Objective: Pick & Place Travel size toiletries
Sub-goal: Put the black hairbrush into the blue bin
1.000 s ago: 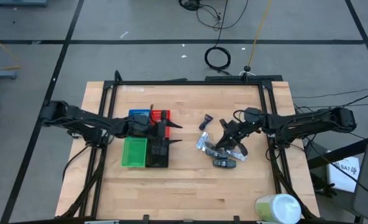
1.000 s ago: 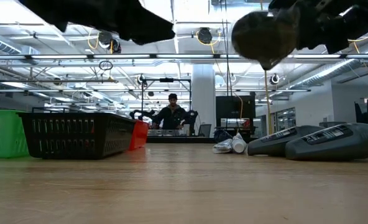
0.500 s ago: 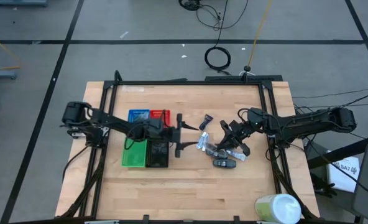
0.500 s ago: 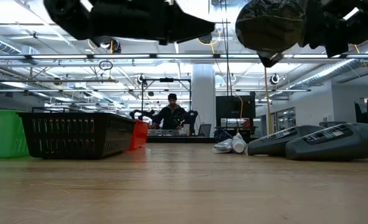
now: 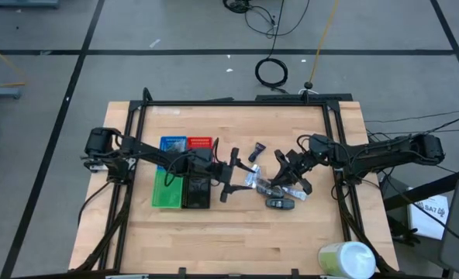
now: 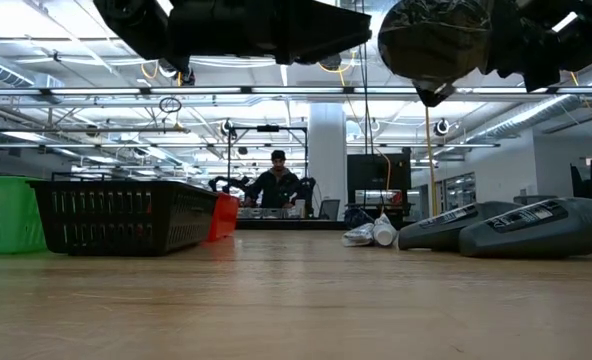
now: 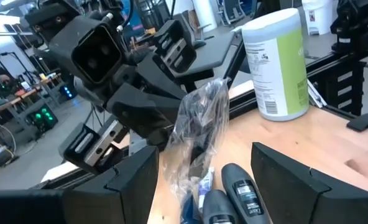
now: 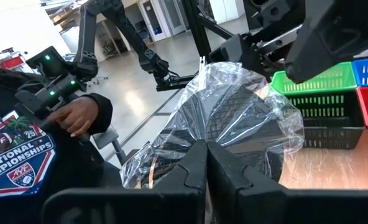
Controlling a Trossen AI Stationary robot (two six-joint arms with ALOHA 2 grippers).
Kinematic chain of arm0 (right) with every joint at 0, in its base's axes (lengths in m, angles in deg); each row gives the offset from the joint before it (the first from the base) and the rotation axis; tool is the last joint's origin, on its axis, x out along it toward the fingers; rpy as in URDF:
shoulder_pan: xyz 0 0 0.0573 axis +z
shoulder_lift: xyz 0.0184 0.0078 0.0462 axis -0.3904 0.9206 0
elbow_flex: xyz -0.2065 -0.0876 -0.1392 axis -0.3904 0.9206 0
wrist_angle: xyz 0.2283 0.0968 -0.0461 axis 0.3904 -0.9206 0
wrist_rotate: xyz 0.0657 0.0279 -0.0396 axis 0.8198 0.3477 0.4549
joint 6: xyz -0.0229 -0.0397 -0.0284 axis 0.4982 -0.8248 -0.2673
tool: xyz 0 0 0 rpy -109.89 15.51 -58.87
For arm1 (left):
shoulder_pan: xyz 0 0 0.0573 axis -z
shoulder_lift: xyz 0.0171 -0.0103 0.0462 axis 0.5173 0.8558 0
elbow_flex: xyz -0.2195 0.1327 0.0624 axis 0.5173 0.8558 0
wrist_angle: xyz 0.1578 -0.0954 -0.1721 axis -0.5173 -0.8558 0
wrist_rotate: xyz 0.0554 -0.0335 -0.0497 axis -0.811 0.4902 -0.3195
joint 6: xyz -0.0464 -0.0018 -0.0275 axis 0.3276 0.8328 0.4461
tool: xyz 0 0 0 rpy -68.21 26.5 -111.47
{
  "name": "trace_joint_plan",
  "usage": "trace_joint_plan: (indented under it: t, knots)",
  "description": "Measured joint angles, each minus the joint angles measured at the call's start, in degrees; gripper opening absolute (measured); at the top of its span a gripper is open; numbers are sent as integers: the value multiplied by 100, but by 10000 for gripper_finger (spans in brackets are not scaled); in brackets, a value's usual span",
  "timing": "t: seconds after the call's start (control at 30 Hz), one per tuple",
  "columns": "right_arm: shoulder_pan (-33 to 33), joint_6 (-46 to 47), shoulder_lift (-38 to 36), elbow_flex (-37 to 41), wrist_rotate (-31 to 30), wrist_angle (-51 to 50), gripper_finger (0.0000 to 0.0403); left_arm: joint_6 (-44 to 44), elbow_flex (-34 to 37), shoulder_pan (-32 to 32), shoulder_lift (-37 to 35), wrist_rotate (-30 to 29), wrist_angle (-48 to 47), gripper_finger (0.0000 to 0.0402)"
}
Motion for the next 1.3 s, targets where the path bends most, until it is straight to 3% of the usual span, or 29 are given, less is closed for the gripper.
trace_joint_plan:
  t: [0.7, 1.0, 1.3]
  knots:
    - [0, 19, 0, 0, 0, 95, 0, -17, -20, -9, 151, -250, 301, 248]
    - [0, 22, 2, -3, -14, 105, 0, -22, -924, -2, 902, -196, -106, 248]
    - [0, 16, 2, -2, -1, 62, 0, -356, -1187, 13, 873, -52, -561, 235]
